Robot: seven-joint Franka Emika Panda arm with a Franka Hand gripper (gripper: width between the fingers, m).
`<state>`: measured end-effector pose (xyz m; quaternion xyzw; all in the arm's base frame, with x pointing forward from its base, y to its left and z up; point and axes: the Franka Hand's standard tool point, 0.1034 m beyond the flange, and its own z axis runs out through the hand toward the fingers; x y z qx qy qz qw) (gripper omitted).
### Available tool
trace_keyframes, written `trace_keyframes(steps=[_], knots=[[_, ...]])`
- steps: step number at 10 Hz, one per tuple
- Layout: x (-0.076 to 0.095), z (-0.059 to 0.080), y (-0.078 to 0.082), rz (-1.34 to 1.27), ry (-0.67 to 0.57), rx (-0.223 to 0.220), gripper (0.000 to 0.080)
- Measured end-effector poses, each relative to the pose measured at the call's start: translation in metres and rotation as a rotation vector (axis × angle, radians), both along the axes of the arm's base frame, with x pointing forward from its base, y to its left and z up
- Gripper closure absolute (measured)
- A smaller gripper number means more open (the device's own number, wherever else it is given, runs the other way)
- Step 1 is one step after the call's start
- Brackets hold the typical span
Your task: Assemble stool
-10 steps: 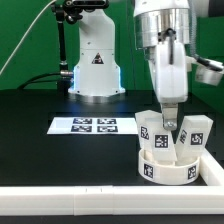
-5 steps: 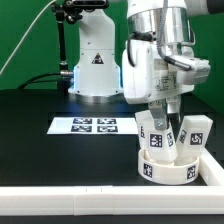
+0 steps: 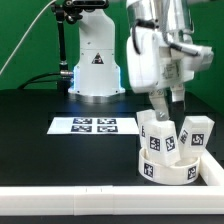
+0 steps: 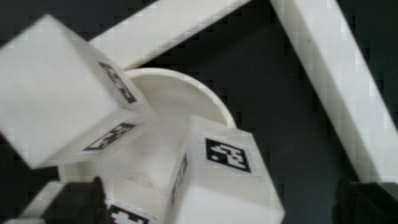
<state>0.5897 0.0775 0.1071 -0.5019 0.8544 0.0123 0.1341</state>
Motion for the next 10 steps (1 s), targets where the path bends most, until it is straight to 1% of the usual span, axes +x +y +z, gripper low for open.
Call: trace_keyframes(steps=[1,2,3,4,5,8,10], knots=[[-0.0010,-0.0037,-0.0017,0.093,-0.011,-0.026,0.0151],[-0.0016,-0.0054,-0.0020,0.154,-0.018,-0.040,0.0151],[-0.0016,-0.0054,-0.0022,0.213,-0.027,-0.054,0.0151],[-0.0028,-0.0060,-0.0014,0.326,-0.028,-0.078,0.0150],[-0.0035,-0.0055,0.0001,0.500,-0.005,-0.123,0.0150],[-0.0001,-0.0019,0.0007,0.836,-0.033,-0.209,0.0150],[0.0005,-0.0017,0.0000,0.926,-0.043,-0.231,0.0150]])
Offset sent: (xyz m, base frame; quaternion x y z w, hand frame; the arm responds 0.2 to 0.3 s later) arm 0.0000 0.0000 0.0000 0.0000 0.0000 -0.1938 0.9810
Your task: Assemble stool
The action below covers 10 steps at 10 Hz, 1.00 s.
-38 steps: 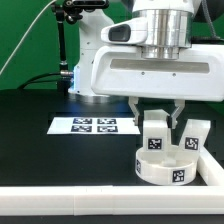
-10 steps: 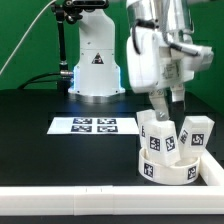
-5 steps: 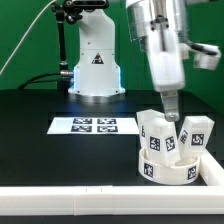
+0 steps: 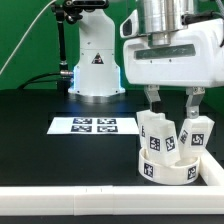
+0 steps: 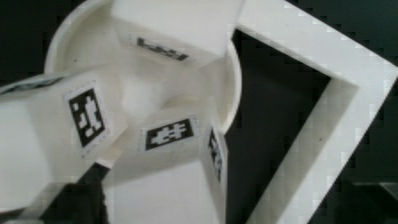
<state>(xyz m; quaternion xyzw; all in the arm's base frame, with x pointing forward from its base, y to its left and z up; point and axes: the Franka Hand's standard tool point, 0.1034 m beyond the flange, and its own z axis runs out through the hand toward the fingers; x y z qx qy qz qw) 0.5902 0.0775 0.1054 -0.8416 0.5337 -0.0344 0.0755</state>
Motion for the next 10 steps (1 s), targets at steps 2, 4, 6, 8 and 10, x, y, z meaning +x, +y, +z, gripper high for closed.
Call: trace_keyframes(steps=[2,4,6,8,10], knots=[[0.0002,0.0000,-0.0014,0.155,-0.013,-0.025,0.0150],[0.0004,-0.0006,-0.0039,0.477,-0.035,-0.097,0.0150],[0.0006,-0.0004,-0.0022,0.720,-0.048,-0.137,0.0150],[0.0009,-0.0002,-0.0023,0.829,-0.053,-0.158,0.0150],[0.0013,-0.0002,-0.0052,0.966,-0.060,-0.182,0.0150]])
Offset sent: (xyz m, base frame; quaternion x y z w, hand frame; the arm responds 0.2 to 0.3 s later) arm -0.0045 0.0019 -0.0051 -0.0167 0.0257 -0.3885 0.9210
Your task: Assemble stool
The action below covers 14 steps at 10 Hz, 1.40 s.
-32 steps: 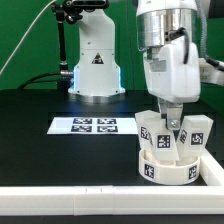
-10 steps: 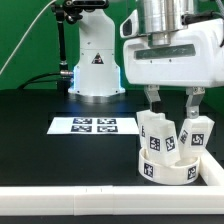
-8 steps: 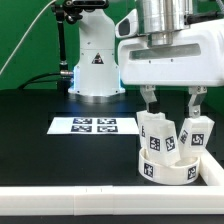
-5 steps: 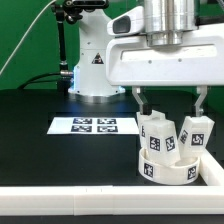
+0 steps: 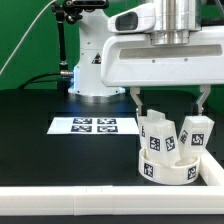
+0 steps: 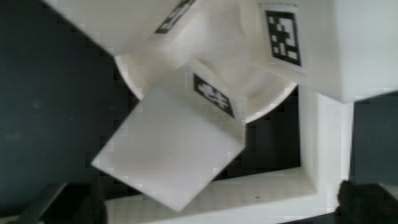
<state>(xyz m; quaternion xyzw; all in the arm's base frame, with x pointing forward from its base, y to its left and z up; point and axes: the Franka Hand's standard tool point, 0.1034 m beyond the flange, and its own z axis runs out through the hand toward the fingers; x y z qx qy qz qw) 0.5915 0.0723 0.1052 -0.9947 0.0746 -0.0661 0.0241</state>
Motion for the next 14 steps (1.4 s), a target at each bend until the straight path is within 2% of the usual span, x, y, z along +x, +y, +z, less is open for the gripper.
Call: trace_keyframes(steps=[1,2,7,12,13,14], knots=[[-0.001,-0.002,0.001,0.101,-0.002,-0.021,0.0150],[-0.002,-0.004,0.001,0.290,-0.001,-0.062,0.0150],[0.000,-0.012,-0.005,0.642,0.014,-0.134,0.0150],[-0.003,-0.024,-0.007,0.618,0.029,-0.138,0.0153],[-0.004,-0.025,-0.008,0.607,0.030,-0.137,0.0331],[-0.004,-0.025,-0.009,0.578,0.031,-0.134,0.0460]])
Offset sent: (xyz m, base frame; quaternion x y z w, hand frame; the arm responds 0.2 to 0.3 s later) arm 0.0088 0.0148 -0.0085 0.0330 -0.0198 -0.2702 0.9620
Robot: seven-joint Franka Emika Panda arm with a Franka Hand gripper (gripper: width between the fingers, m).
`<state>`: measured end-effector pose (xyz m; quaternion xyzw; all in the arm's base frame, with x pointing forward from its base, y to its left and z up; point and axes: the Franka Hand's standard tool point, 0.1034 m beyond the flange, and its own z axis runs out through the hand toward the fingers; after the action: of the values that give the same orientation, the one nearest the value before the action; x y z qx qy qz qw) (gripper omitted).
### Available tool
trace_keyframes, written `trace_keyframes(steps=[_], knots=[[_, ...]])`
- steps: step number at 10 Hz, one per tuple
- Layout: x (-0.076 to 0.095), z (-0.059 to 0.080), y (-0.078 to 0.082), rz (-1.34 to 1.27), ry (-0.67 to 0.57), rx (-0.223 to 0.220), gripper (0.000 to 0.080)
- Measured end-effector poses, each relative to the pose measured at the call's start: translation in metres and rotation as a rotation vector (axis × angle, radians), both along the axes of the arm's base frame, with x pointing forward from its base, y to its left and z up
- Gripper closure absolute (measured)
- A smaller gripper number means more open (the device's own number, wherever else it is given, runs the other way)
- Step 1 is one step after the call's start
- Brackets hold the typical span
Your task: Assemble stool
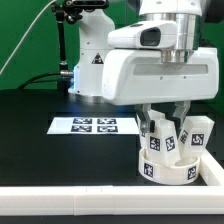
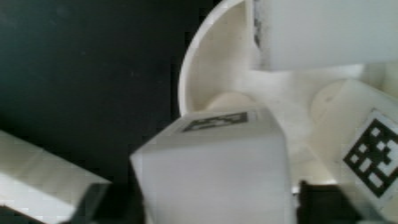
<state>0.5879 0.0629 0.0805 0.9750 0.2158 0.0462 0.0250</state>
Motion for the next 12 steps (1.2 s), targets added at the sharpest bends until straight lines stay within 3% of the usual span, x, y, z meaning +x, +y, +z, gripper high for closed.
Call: trace_keyframes(steps=[7,12], knots=[[-0.0001,-0.0001,-0.0001,-0.451,-0.013,0.047,0.0459],[-0.0005,-0.0004,0.0053,-1.003,-0.022,0.111,0.0459]])
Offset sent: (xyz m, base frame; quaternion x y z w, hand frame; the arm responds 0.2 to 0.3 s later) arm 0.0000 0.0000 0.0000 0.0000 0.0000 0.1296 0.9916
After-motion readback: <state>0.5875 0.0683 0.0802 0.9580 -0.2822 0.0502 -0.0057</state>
